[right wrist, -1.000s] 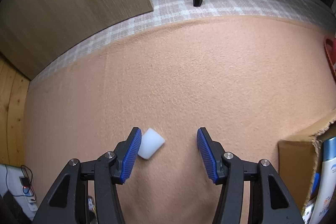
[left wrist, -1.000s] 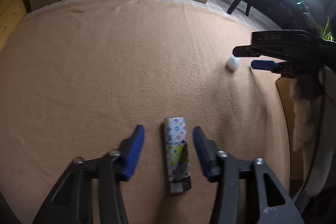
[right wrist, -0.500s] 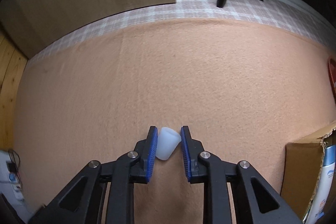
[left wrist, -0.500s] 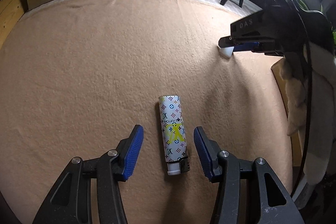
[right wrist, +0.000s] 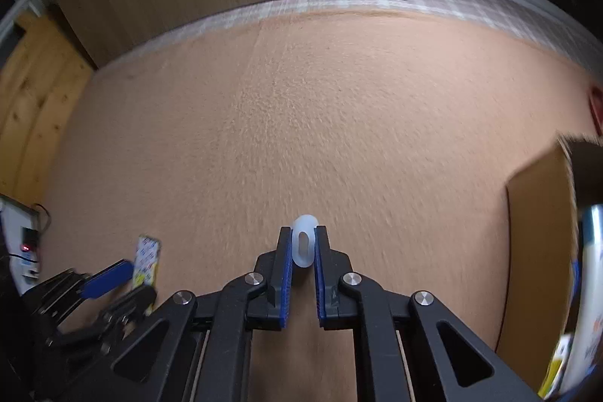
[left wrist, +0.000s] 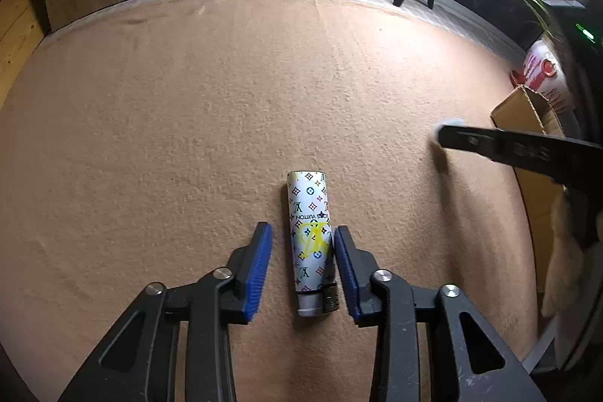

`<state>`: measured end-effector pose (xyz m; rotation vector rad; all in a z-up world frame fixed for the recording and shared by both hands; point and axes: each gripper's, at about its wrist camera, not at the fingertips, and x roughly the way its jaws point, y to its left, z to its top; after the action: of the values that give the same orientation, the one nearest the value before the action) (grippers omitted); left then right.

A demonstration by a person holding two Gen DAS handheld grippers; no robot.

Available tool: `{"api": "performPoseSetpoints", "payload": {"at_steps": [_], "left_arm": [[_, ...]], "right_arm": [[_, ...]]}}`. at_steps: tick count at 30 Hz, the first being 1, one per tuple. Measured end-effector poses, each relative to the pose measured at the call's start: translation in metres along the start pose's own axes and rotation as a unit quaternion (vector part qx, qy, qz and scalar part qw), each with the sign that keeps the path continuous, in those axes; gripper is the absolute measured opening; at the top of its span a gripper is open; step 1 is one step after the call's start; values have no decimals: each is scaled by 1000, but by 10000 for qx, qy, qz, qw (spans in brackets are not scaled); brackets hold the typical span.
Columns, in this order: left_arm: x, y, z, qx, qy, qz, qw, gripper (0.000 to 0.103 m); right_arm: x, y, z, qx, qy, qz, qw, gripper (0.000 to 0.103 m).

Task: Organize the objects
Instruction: 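Carry the lighter and white cap into the box and open both tools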

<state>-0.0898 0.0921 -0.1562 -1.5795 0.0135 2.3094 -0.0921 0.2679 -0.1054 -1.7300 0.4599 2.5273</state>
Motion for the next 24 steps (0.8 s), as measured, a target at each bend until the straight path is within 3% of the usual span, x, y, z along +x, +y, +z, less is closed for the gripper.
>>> {"api": "performPoseSetpoints", "payload": {"at_steps": [6,12,24], "left_arm": [[3,1,2,-9,-25,74,10000,25],[4,2,1,-38,-42,40,10000,25],[-15,-4,-25,-252,62,-423,9988,25]], "right_arm": [[-14,-1,-28,162,-135,149,9997,9],[-20,-1,-59,298,-208,138,9992,9],[-69,-14,-94,445,-717,-20,9964,9]]}}
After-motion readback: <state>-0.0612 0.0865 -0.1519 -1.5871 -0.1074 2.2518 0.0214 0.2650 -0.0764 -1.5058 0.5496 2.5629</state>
